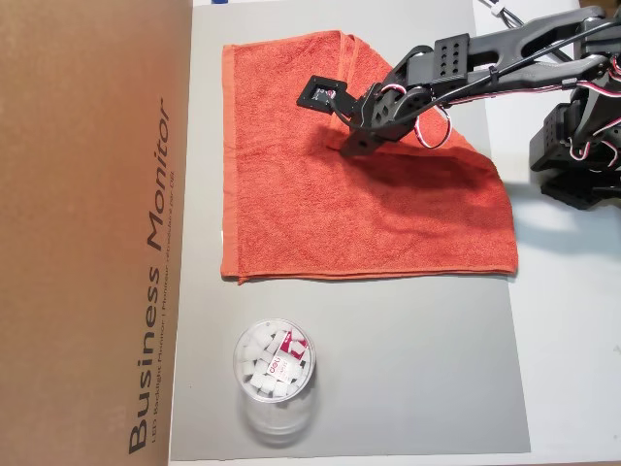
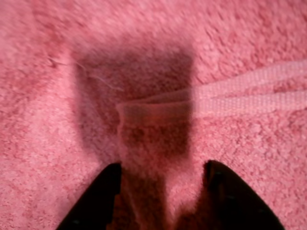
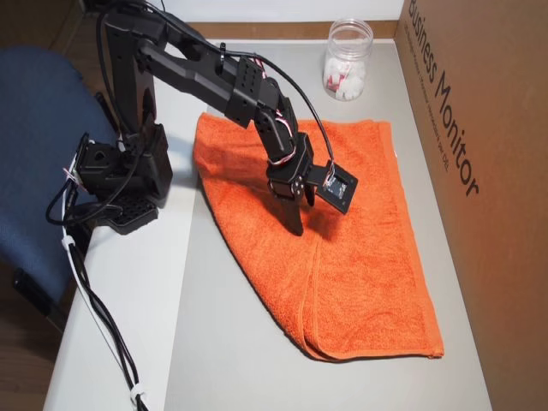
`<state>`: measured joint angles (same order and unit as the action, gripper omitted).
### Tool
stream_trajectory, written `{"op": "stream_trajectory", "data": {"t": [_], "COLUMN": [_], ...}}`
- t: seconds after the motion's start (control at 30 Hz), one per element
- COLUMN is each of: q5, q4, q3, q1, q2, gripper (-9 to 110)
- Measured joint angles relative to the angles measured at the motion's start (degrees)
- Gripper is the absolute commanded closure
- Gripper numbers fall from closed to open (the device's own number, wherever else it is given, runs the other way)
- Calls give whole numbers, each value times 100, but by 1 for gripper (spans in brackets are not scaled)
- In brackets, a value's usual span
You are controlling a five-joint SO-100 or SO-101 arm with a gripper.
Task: Fold the blanket.
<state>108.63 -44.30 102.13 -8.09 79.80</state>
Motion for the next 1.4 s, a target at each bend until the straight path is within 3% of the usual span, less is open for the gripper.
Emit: {"op": "stream_trajectory", "data": {"t": [0.1,0.33,0.8,1.4], "q5": [0,0,70,70], "q4": [-334,-642,-765,-1521], "q3": [-18,-26,-79,114], "q1": [9,-79,-308,-861], "q2": [9,9,97,2180], "gripper": [85,102,102,102]}}
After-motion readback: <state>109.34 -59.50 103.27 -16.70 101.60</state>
